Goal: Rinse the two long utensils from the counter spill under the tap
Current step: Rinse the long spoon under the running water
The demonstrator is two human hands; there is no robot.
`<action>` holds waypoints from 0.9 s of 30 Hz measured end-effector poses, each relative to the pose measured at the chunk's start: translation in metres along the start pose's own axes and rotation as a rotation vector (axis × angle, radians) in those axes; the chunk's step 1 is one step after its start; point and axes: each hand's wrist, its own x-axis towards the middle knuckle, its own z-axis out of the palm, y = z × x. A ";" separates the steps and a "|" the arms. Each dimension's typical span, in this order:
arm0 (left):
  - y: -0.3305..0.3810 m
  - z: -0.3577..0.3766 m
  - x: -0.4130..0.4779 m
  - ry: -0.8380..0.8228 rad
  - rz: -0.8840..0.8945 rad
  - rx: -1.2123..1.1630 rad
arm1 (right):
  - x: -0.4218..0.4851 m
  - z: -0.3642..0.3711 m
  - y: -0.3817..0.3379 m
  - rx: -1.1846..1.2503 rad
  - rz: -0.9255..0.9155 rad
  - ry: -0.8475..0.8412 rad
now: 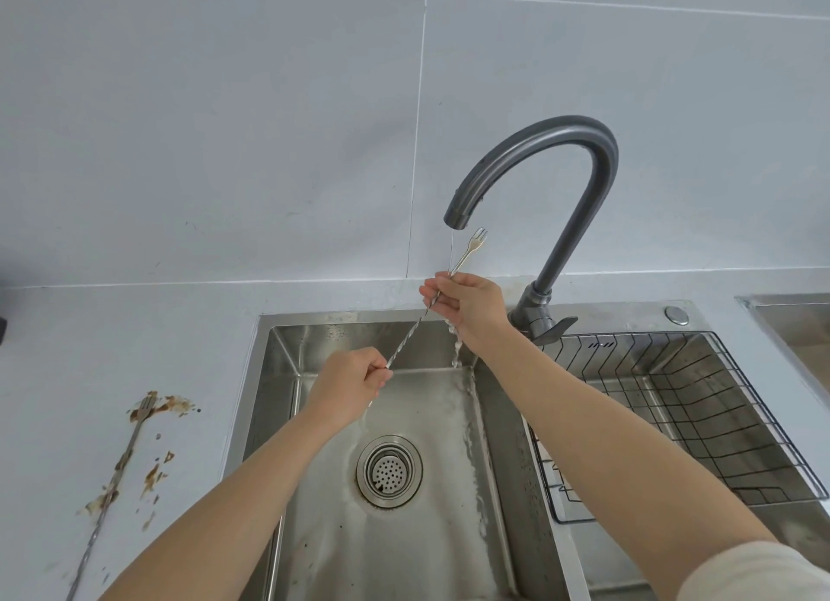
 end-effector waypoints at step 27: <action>-0.022 -0.015 -0.025 0.021 0.029 0.132 | -0.003 0.007 0.003 -0.048 0.022 0.040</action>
